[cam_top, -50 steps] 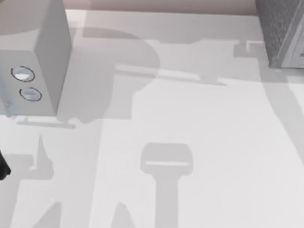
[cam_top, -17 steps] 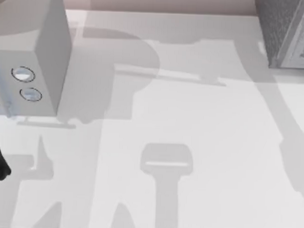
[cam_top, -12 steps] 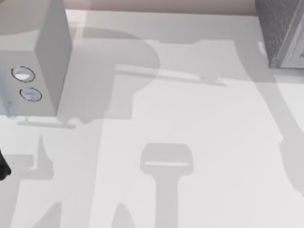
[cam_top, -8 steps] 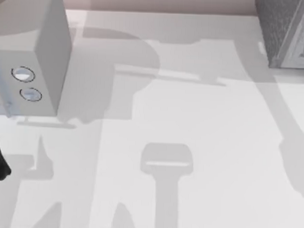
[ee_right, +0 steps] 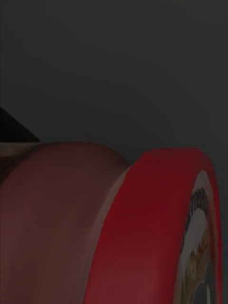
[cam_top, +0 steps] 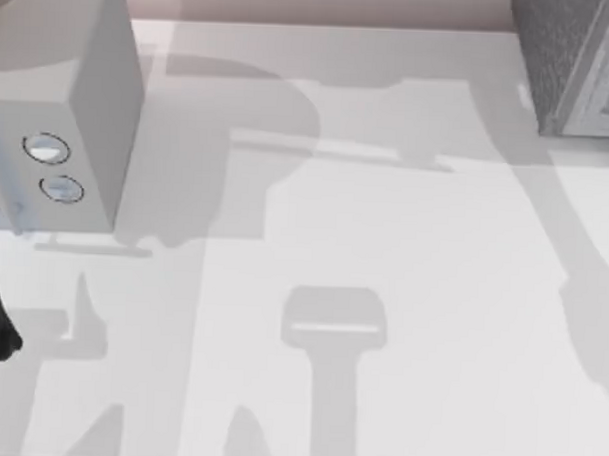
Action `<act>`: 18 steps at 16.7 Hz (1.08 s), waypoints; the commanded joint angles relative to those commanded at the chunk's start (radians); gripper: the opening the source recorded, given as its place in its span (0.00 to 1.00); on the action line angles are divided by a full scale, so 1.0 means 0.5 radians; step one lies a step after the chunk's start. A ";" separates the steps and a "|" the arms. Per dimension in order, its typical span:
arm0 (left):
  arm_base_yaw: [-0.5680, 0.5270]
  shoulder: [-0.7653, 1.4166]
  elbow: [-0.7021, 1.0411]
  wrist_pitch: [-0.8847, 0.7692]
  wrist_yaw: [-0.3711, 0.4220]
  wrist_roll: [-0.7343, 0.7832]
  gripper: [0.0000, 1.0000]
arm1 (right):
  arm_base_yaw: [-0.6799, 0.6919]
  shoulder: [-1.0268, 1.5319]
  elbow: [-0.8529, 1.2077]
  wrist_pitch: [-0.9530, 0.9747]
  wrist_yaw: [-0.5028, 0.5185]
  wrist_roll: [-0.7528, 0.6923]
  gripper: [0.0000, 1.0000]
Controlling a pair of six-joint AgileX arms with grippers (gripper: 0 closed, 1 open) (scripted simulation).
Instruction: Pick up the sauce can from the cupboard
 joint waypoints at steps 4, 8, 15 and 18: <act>0.000 0.000 0.000 0.000 0.000 0.000 1.00 | 0.146 -0.227 -0.077 -0.148 0.122 0.005 0.00; 0.000 0.000 0.000 0.000 0.000 0.000 1.00 | 0.326 -0.664 -0.218 -0.386 0.309 0.005 0.00; 0.000 0.000 0.000 0.000 0.000 0.000 1.00 | 0.466 -0.878 -0.328 -0.560 0.453 0.006 0.00; 0.000 0.000 0.000 0.000 0.000 0.000 1.00 | 0.457 -0.899 -0.336 -0.545 0.447 0.009 0.00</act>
